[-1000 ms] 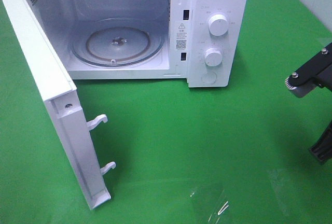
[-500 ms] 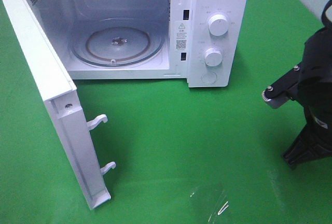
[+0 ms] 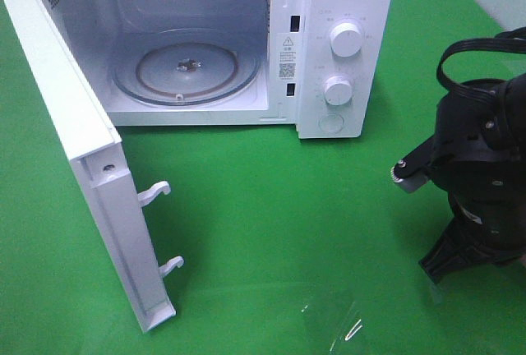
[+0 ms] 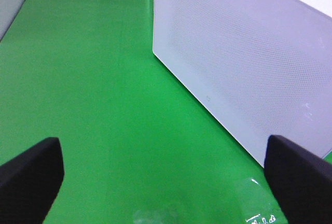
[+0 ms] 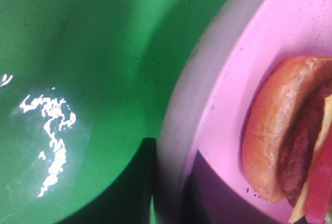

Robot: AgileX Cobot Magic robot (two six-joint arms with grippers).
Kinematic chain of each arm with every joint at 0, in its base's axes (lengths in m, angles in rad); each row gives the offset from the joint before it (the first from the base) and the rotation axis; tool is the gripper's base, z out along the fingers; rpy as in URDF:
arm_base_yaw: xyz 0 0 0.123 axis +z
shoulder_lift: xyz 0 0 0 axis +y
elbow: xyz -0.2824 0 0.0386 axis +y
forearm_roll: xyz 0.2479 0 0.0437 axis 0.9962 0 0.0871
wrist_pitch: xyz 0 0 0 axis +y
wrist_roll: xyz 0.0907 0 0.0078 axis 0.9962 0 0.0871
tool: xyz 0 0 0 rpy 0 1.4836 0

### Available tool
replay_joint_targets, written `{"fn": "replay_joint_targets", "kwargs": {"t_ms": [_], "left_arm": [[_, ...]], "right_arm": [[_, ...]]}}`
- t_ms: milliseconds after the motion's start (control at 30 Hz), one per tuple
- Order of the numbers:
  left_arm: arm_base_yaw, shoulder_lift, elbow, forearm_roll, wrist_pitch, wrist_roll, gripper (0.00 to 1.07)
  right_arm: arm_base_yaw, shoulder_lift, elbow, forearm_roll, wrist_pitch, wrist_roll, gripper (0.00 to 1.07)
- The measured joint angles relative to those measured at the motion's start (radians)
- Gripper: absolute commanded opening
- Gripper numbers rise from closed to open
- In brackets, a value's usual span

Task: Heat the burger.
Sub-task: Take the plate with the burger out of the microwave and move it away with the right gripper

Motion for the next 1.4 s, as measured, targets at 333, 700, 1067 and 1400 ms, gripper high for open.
{"fn": "replay_joint_targets", "kwargs": {"t_ms": [333, 700, 1067, 1400], "left_arm": [[0.0, 0.0, 0.0, 0.0, 0.0, 0.0, 0.97], [0.0, 0.0, 0.0, 0.0, 0.0, 0.0, 0.97], [0.0, 0.0, 0.0, 0.0, 0.0, 0.0, 0.97], [0.0, 0.0, 0.0, 0.0, 0.0, 0.0, 0.97]], "right_arm": [[-0.001, 0.089, 0.008, -0.013, -0.075, 0.069, 0.0], [-0.001, 0.186, 0.008, -0.035, -0.099, 0.119, 0.03], [-0.001, 0.202, 0.007, -0.005, -0.077, 0.135, 0.29], [-0.001, 0.027, 0.01, 0.067, -0.075, 0.093, 0.52]]}}
